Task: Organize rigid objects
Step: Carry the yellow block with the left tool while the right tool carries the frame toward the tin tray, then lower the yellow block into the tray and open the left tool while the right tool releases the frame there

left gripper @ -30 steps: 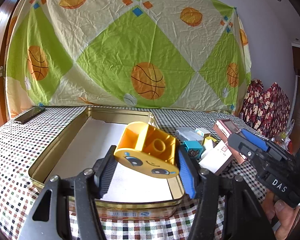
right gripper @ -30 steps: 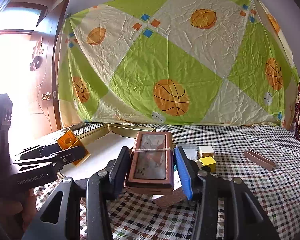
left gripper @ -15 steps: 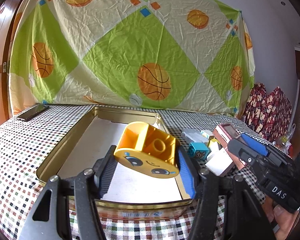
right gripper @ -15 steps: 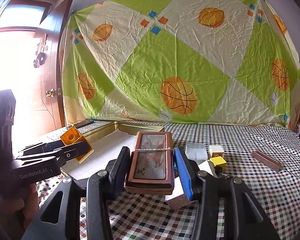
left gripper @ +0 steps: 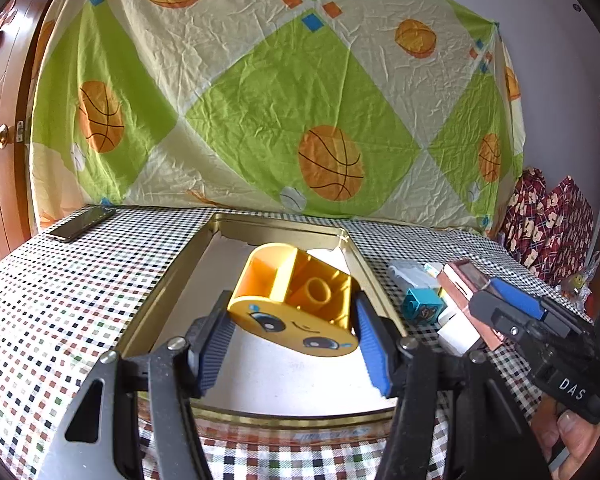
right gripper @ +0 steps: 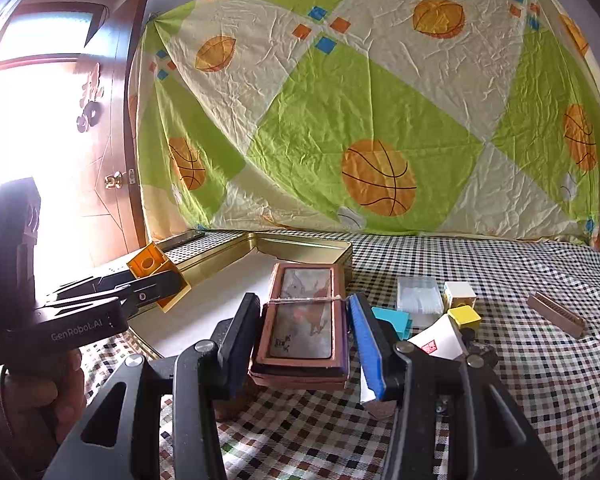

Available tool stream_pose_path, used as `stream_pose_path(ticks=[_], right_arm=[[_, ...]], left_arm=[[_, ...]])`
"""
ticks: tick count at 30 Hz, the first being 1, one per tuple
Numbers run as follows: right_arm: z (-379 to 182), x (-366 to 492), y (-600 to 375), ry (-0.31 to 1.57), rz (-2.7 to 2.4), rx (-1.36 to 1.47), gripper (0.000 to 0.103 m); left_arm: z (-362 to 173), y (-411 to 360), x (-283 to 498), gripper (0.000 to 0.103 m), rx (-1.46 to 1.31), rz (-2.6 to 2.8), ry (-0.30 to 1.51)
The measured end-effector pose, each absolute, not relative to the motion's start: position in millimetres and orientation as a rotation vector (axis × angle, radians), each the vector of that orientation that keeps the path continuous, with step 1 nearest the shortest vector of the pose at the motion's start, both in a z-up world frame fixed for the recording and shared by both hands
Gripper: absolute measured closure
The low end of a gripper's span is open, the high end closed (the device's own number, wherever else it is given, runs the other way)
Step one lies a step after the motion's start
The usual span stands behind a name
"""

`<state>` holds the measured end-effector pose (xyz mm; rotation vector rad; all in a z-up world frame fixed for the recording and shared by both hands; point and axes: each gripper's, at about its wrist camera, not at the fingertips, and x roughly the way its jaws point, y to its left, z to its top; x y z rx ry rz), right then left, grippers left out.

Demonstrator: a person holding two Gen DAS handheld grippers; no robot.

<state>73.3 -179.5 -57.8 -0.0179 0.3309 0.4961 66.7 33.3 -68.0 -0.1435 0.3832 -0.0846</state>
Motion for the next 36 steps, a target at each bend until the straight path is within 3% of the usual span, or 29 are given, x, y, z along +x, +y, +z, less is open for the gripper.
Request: stream_pose_path(ticks=[23,36], right_arm=[[-30.6,151.1,-109.7,0.48,0.573,-0.059,0.054],[-53.2,197.4,-79.3,0.601,0.556,-0.113,0.054]], left_arm=[[-61.3,68.8,146.6,0.045,-0.12,-0.05,0.606],[-55.3,69.8,185.8,0.045,-0.026,0.0,0.736]])
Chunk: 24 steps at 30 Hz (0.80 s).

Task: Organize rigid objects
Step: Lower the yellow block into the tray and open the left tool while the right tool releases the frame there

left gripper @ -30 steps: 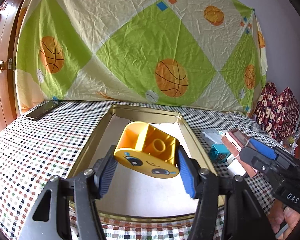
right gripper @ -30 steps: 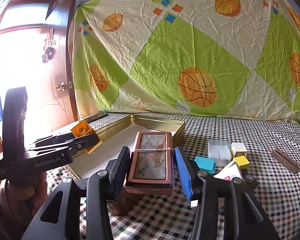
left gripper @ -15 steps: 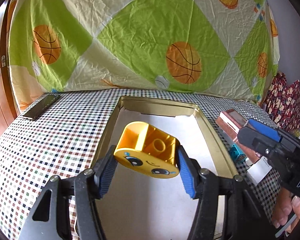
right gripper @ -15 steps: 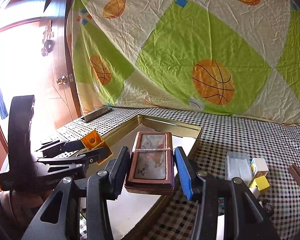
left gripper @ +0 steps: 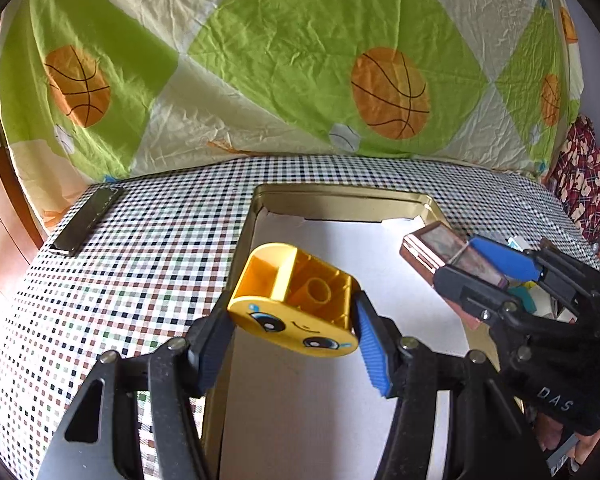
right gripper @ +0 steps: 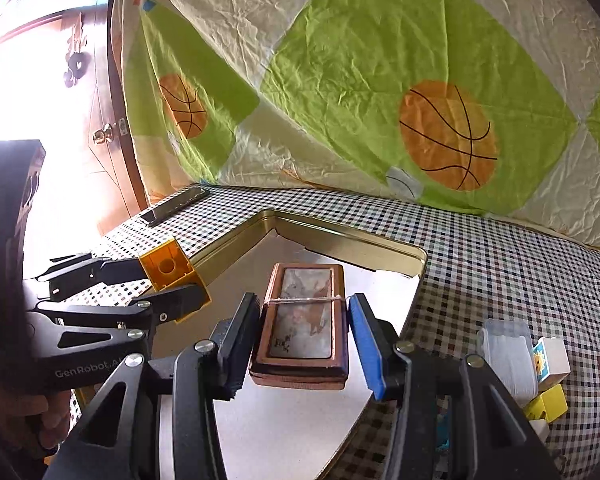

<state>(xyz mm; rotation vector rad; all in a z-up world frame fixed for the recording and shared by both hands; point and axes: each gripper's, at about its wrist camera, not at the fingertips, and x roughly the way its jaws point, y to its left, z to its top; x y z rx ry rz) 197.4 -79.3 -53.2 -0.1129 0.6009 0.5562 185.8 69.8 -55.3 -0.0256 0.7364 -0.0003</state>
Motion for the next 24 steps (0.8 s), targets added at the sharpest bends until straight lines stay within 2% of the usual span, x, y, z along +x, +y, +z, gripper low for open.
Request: stream_pose_path(ticks=[12,17,20,24], right_arm=[[-62.6,214.1,-69.5,0.654,0.533,-0.144,0.053],[-54.7,204.9,-75.0,0.617,0.528,-0.135,0.049],[-46.3,191.8,-88.8,0.58,0.511,-0.118,0.045],[-37.3,162.6,-123.8,0.529,0.496,-0.1,0.04]], left_arm=[[-57.0,64.5,203.7,0.043,0.023,0.016,0.796],[-52.5,66.9,196.0,0.031,0.008,0.043,0.762],[-47.6,64.8,178.5,0.029,-0.007,0.059,0.702],[-47.5,50.2,144.5,0.009,-0.032,0.058,0.616]])
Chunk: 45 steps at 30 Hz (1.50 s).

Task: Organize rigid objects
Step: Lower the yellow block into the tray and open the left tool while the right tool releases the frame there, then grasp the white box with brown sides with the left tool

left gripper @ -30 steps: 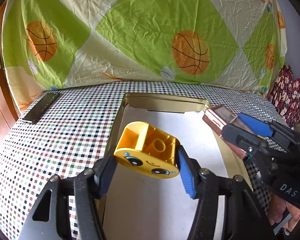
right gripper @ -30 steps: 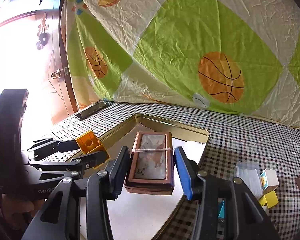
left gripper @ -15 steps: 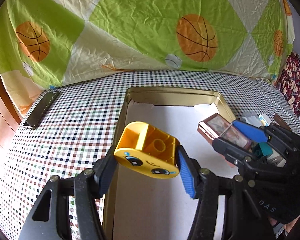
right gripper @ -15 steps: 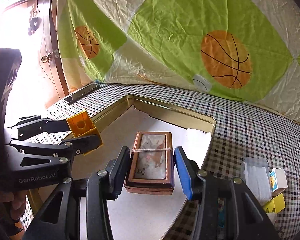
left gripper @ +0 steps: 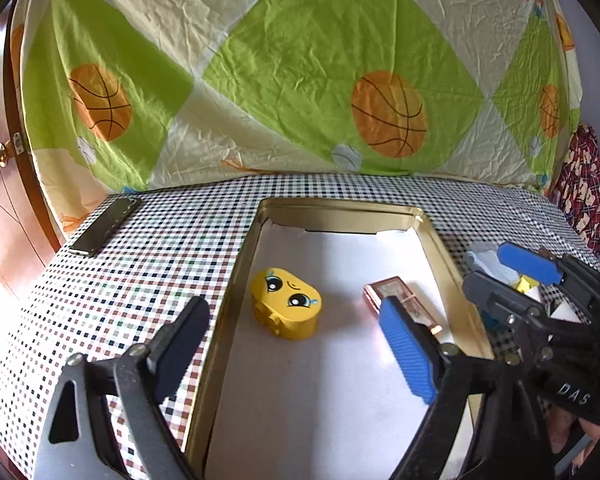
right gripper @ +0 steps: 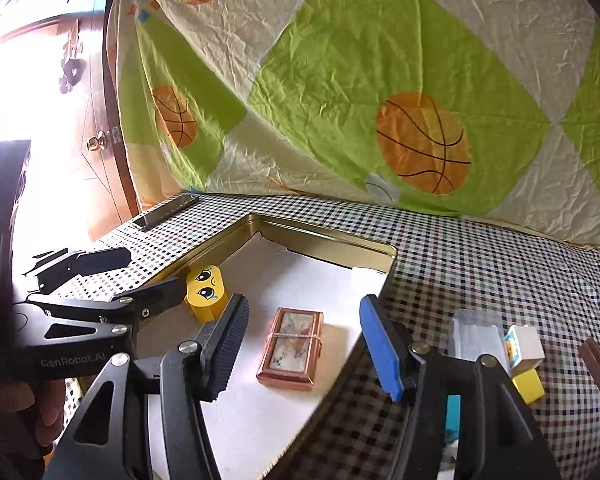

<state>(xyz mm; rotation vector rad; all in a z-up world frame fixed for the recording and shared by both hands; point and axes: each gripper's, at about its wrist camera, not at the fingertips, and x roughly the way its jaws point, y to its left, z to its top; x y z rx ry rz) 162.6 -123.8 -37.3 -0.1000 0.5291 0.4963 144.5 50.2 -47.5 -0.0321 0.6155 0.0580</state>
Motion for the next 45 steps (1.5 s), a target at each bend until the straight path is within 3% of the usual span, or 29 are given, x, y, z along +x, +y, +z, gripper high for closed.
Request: stream_pose_path(ticks=[10,28,41,43,45], right_arm=[[-42.9,94.0,-212.7,0.449,0.303,-0.137,0.023],[-63.2,86.8,-285.1,0.489,0.159,-0.006,0.023],[-66.4,82.2,-339.7,0.456,0.041,0.159,0.023],[-69.3,84.2,-342.0,0.466,0.044,0.173,0.023],[-69.7,84.5,-343.4,0.465,0.047,0.182,0.023]], left_arm=[[-63.6,-17.8,92.4,0.003,-0.017,-0.019,0.527],[-65.7,-110.5,91.4,0.002,0.086,-0.181,0.522],[-85.9,-168.3,130.1,0.002,0.166,-0.282,0.668],[-89.4,-168.8,139.2,0.004,0.171,-0.287,0.69],[-95.3,-167.9,149.7,0.014,0.144,-0.323,0.752]])
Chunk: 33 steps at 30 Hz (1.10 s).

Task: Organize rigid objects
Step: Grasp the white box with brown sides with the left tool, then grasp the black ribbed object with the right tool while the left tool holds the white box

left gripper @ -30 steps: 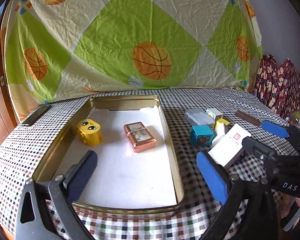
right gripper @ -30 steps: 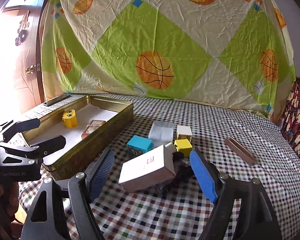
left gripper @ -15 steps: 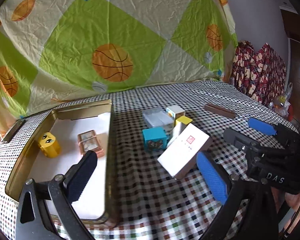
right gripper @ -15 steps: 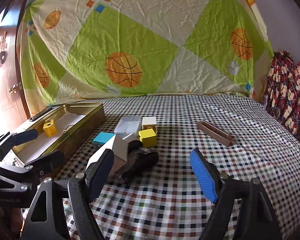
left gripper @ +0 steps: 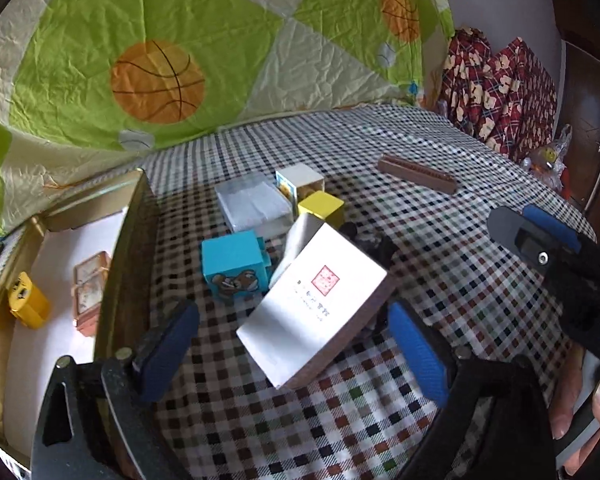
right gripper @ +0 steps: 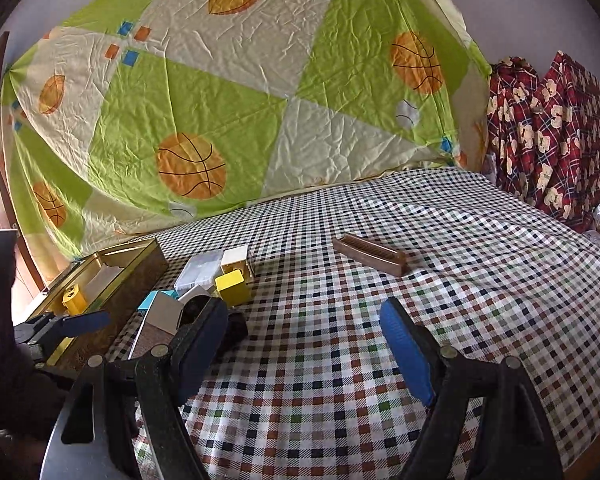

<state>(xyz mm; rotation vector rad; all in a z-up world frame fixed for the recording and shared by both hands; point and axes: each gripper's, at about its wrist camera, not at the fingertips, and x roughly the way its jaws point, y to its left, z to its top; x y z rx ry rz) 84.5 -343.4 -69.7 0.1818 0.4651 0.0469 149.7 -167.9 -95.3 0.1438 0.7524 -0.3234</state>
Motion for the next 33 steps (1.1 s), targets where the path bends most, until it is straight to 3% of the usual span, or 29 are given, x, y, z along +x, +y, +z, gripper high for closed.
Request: stream_pose_path(ticks=[4,6,33], right_arm=[[-70.1,86.3,-340.4,0.476,0.052,0.169,0.023],[-70.1,86.7,-338.3,0.478,0.049,0.158,0.023],[-92.1,157.2,-279.5,0.802,0.2,0.142,0.023]], left_arm=[[-100.6,-166.7,152.9,0.035,0.106,-0.406,0.8],[-100.5,-166.3,149.3,0.052,0.099,-0.434,0.794],[-85.1,-118.5,135.6,0.056,-0.053,-0.223,0.629]])
